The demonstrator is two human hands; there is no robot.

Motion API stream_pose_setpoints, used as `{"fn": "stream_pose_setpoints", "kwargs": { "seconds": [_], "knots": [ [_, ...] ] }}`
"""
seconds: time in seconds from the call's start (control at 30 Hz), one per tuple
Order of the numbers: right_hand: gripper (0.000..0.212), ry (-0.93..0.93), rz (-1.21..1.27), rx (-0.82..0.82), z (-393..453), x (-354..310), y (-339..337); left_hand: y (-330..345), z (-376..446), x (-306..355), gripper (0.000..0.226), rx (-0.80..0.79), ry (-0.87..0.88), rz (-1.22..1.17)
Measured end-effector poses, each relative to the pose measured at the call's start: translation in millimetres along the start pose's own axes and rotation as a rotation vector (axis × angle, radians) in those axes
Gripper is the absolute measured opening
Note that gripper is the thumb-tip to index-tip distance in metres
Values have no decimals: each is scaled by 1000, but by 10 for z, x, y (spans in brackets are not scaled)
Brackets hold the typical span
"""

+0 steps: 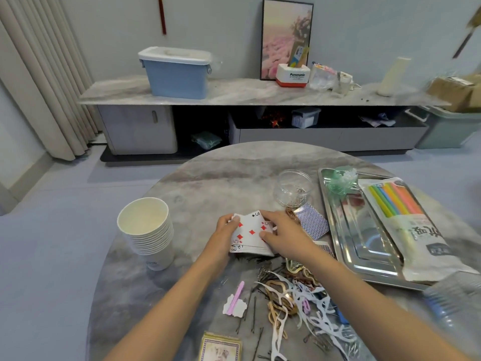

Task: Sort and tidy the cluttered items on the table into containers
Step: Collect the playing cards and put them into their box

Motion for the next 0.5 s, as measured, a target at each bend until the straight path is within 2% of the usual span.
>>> {"fn": "stream_pose_setpoints", "kwargs": {
  "seconds": [0.07, 0.17, 0.23, 0.3, 0.33, 0.4, 0.5],
  "knots": [
    [54, -31, 44, 50, -4, 7, -57, 31, -7, 7, 25, -12, 37, 164],
    [40, 49, 37, 309, 1, 199, -447, 9, -5, 8, 36, 62, 45, 217],
    [34, 177, -315, 408, 14, 357, -681, -9, -7, 6, 36, 96, 25, 190],
    [30, 314, -695, 276, 89, 538, -719, -25, -5, -2, 36, 111, 22, 182],
    [30, 372, -778, 209, 118, 628, -725, -34, -1, 1, 37, 114, 23, 179],
    [31, 418, -811, 164, 170, 753, -758, -28, -5, -7, 36, 107, 20, 177],
    [36, 400, -757, 236, 185, 765, -869, -6, -17, -14, 36, 98, 17, 175]
  ]
}}
Point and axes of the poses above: each hand's wrist, its own z-axis towards the middle knuckle, its own y-axis out of the palm, x = y × z, the point moved 10 cm from there along z, towards the middle knuckle, and after that the axes turned 12 degrees about z, right-handed, at the moved point
